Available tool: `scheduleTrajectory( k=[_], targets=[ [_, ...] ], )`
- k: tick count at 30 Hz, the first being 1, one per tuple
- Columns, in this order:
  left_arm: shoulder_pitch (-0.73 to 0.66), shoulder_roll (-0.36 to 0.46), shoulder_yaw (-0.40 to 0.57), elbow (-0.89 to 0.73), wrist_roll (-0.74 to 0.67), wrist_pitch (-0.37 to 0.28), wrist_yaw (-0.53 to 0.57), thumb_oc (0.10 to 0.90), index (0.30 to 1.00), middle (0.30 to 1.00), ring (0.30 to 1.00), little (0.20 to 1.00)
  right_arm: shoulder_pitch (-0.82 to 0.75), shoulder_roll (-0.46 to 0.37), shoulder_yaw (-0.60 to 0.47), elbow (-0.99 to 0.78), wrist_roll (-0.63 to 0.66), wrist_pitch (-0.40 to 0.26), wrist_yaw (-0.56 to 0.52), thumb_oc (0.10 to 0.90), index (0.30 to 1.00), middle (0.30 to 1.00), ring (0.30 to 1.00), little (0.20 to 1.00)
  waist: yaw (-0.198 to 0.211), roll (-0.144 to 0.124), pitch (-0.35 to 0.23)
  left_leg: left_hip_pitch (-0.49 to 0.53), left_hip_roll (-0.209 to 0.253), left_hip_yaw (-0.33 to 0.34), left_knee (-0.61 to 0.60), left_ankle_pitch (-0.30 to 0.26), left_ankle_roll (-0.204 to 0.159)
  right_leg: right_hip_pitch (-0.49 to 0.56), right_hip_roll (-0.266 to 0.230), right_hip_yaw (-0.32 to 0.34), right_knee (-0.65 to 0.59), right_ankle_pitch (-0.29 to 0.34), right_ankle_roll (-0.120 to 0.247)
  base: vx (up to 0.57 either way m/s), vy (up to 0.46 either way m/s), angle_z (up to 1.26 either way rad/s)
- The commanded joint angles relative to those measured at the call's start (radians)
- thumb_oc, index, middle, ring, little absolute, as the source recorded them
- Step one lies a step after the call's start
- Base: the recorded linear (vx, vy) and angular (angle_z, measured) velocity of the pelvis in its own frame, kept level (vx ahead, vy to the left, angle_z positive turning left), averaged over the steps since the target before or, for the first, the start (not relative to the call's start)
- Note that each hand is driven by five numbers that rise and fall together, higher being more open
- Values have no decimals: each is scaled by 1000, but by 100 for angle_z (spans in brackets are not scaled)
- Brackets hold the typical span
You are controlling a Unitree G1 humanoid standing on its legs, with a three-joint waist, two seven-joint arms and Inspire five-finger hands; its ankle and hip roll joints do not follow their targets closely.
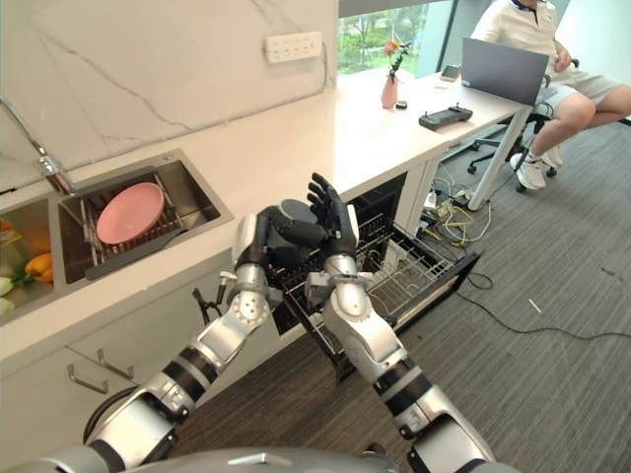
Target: Place the dishes in the dishwasher.
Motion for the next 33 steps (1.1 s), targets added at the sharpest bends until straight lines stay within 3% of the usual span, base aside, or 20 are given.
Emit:
scheduleTrajectory(
  k=[1, 8, 20, 33],
  targets=[
    [-306, -37, -96, 20, 182, -81, 34, 400, 300, 300, 300, 300, -174, 108, -12, 10, 81, -79, 25, 800, 900, 900, 900, 900, 12, -9, -14, 19, -1, -16, 9, -87, -10, 41, -59, -69, 14, -82, 80, 0, 0, 0],
    [-337, -35, -100, 86, 269, -52, 62, 400, 300, 300, 300, 300, -137, 155, -9, 17, 89, -88, -20, 800, 900, 900, 900, 900, 1, -5, -16, 22, -1, -16, 9, -86, -12, 43, -60, -76, 15, -85, 79, 0, 0, 0],
    [-280, 2, -76, 13, 260, -43, 118, 400, 300, 300, 300, 300, -67, 182, 10, -97, 15, -144, -64, 800, 900, 900, 900, 900, -8, 11, -15, 31, 1, -5, 9, -86, -11, 41, -58, -69, 14, -89, 79, 0, 0, 0],
    [-306, 33, -59, 16, 307, -16, 125, 400, 300, 300, 300, 300, -18, 190, 99, -223, 121, -153, -38, 800, 900, 900, 900, 900, -28, 17, -20, 39, -1, 9, 9, -88, -14, 42, -56, -64, 14, -86, 78, 1, 2, -2]
  ],
)
